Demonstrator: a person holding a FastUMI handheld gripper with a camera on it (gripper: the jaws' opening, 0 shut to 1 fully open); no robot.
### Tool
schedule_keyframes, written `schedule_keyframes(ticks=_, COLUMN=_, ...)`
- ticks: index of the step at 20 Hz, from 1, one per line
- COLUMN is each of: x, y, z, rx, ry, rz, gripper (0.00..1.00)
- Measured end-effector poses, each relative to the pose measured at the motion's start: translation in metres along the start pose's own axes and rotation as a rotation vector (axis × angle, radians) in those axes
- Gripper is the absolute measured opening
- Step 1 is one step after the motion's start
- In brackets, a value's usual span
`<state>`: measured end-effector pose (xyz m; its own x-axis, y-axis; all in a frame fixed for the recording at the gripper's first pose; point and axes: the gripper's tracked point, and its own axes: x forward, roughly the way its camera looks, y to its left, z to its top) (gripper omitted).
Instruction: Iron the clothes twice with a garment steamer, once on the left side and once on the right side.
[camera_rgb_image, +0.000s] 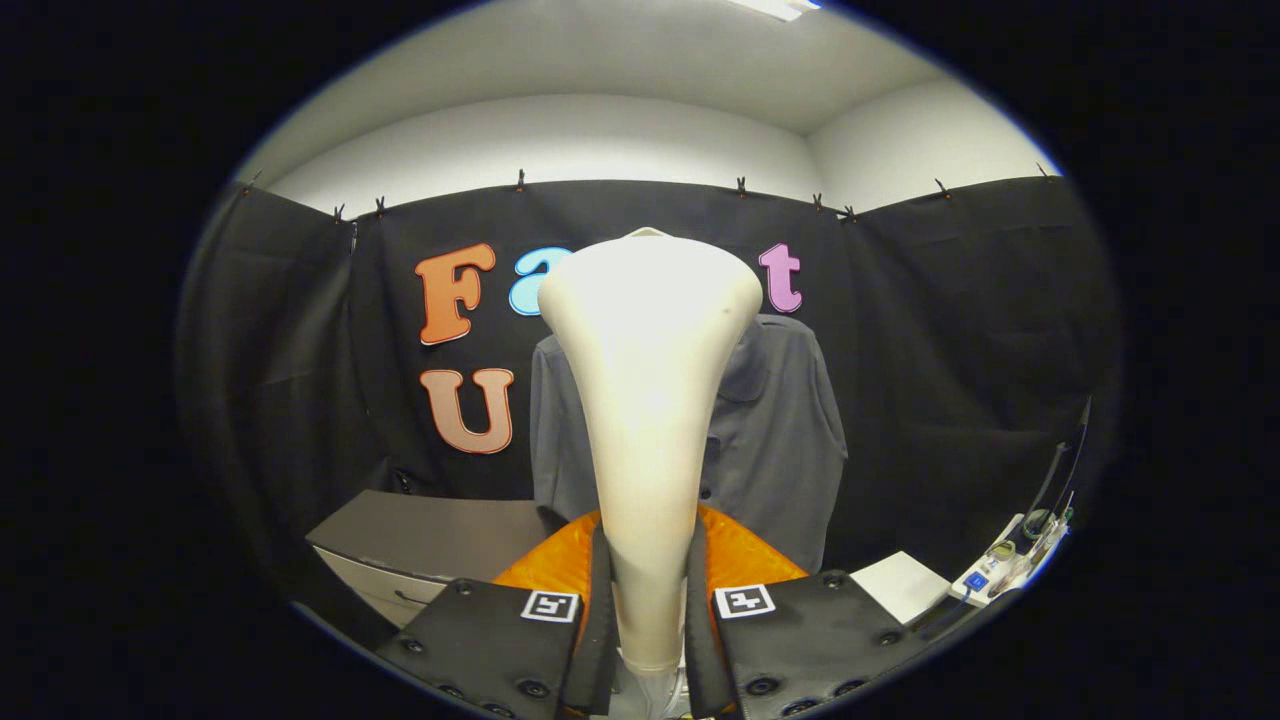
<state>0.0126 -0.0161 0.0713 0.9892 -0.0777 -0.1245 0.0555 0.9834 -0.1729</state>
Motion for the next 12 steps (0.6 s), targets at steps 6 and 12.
schedule_keyframes(ticks=6, x=-0.001, y=0.012, z=-0.007, rx=0.007, ry=0.02, rz=0.027, gripper=0.36)
schedule_keyframes(ticks=12, x=-0.006, y=0.022, z=-0.006, rx=-0.009, ry=0.015, rz=0.042, gripper=0.36)
